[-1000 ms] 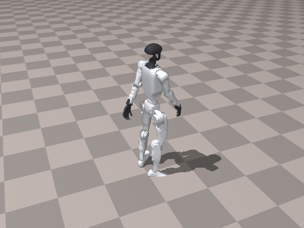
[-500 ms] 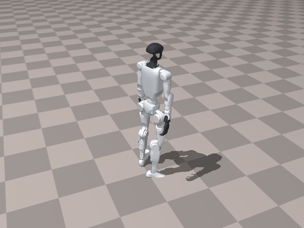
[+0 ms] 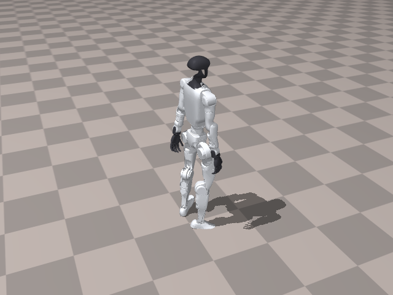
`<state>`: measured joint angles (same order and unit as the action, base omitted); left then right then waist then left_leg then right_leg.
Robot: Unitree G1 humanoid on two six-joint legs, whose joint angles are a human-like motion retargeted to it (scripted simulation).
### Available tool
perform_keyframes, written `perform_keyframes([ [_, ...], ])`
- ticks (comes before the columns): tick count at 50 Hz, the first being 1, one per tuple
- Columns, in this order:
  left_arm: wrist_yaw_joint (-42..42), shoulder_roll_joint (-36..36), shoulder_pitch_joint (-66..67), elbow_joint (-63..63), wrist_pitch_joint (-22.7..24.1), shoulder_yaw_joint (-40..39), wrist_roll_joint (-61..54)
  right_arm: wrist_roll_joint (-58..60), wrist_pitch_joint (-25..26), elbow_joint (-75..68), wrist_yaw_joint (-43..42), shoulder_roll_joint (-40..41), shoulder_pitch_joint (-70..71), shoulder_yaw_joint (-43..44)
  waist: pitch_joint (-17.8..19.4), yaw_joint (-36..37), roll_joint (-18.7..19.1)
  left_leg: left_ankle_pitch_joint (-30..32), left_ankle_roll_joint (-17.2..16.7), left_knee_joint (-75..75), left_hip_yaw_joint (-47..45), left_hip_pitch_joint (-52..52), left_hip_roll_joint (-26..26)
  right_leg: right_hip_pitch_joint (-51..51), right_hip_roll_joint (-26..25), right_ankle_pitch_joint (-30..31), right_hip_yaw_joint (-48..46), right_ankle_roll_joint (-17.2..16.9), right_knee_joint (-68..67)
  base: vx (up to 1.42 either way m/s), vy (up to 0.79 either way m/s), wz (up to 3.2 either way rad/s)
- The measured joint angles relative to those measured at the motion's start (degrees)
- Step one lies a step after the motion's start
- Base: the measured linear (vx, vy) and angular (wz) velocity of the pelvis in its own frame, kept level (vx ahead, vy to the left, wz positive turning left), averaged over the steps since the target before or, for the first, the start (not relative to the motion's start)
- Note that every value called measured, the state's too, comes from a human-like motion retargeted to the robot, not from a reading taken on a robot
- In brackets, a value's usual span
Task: In place motions
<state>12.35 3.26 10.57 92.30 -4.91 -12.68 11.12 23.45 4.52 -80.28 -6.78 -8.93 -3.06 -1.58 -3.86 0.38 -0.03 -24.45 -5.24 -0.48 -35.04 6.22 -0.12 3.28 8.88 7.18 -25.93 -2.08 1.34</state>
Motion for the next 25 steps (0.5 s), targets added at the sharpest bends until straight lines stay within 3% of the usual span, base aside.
perform_keyframes([
  [9,-5.6,-1.4,3.5,-0.1,4.3,-3.6,-7.6,1.6,-1.8,0.1,4.0,-0.7,0.3,-1.4,-0.8,0.9,-1.0,0.3,0.1,0.0,1.3,-0.5,-0.2,0.4,0.4,-0.4,-1.8,-0.4,0.2,0.01,0.00,0.17],
  [25,2.5,1.4,-3.4,-9.3,0.8,3.7,-1.3,-0.3,1.3,-12.7,6.6,-2.3,-1.6,4.8,-2.1,3.2,-4.0,0.7,0.8,1.2,7.9,-3.7,-1.6,3.7,1.8,-1.7,-9.3,-2.0,1.5,0.01,0.02,0.46],
])
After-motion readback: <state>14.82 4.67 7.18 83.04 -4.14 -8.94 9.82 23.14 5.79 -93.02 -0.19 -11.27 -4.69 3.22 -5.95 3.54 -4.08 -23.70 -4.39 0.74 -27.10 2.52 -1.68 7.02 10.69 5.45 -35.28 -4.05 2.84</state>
